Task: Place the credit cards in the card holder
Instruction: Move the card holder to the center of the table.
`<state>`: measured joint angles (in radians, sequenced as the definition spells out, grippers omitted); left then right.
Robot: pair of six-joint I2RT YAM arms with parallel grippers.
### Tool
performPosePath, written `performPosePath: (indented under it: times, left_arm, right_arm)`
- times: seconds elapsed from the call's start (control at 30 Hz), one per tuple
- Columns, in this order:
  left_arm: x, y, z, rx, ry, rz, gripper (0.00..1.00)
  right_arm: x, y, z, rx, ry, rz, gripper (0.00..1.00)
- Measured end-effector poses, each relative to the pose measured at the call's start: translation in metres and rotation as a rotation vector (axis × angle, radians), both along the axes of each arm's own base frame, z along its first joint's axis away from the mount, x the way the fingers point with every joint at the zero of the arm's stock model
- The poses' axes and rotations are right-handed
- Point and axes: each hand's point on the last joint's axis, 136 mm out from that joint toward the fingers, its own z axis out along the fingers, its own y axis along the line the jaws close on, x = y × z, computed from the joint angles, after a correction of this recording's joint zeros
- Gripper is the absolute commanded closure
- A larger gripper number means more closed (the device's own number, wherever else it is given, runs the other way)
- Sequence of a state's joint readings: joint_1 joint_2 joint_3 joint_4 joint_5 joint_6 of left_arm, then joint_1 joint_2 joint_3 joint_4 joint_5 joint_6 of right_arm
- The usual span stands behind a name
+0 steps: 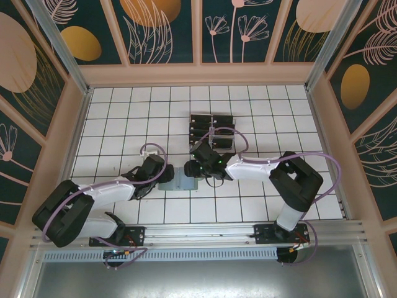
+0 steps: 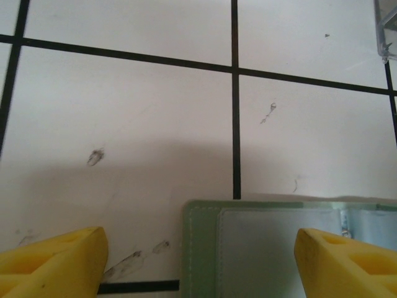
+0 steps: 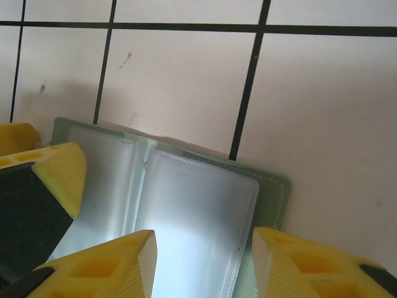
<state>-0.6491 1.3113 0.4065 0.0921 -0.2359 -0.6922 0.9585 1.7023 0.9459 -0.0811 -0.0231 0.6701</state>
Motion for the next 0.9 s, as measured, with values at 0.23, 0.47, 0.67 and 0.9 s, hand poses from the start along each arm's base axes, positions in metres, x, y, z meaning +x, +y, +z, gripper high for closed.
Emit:
performPosePath:
  times: [0.23,0.47,0.67,0.9]
  left_arm:
    - [-0.004,0.003,0.004,0.006,0.013,0.004,0.21]
    - [-0.001,0.001,0.006,0.004,0.014,0.005,0.21]
    - [0.003,-0.003,0.008,0.001,0.015,0.004,0.21]
    - [0.004,-0.005,0.006,0.006,0.027,0.001,0.22]
  right_arm:
    - [-0.002,0.004,0.004,-0.008,-0.019,0.014,0.55]
    - [-0.006,-0.019,0.029,0.001,-0.078,-0.030,0.55]
    - [-0.009,-0.038,0.052,0.046,-0.120,-0.081,0.52]
    - [-0.011,-0.049,0.009,-0.036,-0.048,-0.100,0.53]
